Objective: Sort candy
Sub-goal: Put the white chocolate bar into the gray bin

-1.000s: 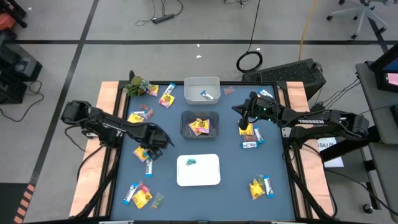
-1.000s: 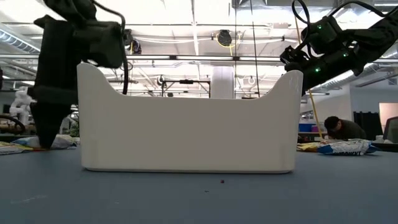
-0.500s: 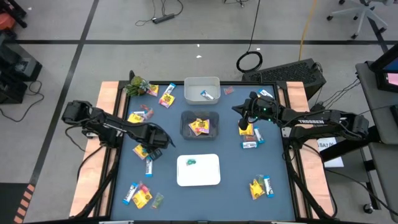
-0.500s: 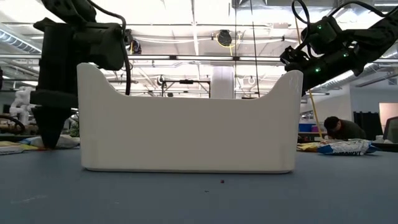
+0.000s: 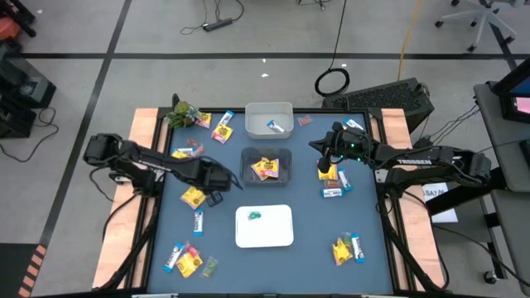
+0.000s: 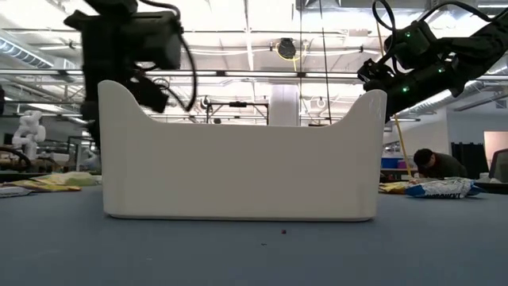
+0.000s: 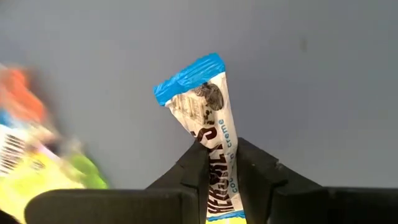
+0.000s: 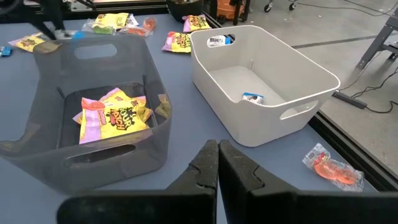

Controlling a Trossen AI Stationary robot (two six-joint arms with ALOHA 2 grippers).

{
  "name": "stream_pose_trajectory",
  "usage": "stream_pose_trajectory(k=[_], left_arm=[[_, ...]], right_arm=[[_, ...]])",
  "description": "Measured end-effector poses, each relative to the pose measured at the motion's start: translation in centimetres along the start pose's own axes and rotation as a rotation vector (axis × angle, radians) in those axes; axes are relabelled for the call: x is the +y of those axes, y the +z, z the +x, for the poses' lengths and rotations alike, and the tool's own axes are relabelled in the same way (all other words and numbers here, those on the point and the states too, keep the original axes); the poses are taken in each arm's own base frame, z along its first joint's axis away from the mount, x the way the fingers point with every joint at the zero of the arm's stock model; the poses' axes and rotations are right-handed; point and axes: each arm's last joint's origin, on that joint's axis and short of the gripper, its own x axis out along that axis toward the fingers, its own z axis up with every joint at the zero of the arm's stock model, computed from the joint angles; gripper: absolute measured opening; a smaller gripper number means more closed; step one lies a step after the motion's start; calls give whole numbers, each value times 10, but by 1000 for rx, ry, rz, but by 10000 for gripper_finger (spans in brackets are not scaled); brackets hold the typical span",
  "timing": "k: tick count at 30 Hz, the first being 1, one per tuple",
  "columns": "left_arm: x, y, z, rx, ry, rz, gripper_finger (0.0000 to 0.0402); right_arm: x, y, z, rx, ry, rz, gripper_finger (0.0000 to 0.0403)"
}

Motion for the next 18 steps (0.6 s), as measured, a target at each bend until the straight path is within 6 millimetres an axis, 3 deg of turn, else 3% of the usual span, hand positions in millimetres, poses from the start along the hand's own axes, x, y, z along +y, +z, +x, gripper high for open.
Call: stream_pose_trajectory(k=[6, 12, 18], left_arm=[[23, 44, -20, -187, 60, 5, 66], [66, 101, -42, -453, -8, -38, 66], [109, 153, -39, -491, -79, -49, 66]], right_arm=[[0, 0, 0, 0, 0, 0, 0], [0, 0, 0, 0, 0, 0, 0], [0, 0, 0, -4, -1, 0, 0]])
